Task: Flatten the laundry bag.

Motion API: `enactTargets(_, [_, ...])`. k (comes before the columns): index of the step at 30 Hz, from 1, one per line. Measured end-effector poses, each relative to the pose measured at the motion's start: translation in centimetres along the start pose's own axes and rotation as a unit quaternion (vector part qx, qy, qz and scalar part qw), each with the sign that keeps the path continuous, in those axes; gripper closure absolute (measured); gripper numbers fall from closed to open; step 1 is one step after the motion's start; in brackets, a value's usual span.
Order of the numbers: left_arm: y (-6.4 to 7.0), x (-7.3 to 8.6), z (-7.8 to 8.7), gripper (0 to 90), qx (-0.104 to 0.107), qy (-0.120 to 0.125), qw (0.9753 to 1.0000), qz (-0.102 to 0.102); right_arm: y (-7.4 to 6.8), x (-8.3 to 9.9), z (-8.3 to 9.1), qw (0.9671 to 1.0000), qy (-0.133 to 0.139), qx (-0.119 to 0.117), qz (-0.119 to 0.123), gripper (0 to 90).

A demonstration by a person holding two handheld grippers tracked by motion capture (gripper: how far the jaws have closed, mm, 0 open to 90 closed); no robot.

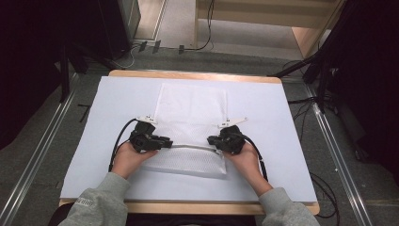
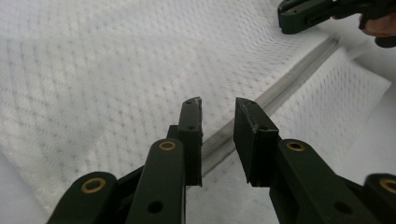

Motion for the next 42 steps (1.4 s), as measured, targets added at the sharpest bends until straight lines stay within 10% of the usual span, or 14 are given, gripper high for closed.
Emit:
enactTargets(26, [-1.2,2.4,-0.2,88.8,-0.001,-0.04,0.9992,0.002,-1.9,3.6,2.1,0.9994,-0.032,-0.003,0.012,86.1])
enactTargets(42, [-4.4,1.1,2.8,73.2,-0.071,0.012,0.997,0.028,2.7,3.1,3.3,0.9969,-0.001,0.072,-0.033,67.3])
Point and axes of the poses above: each handheld gripper's, and its own axes: z roughly backward along the jaws, x roughly out of its underside, y roughly to its right, the point moved 1 cm from there along -z, roughly forward along the jaws, and after that the axes turned 5 degrees about y, right-handed, at the moved point
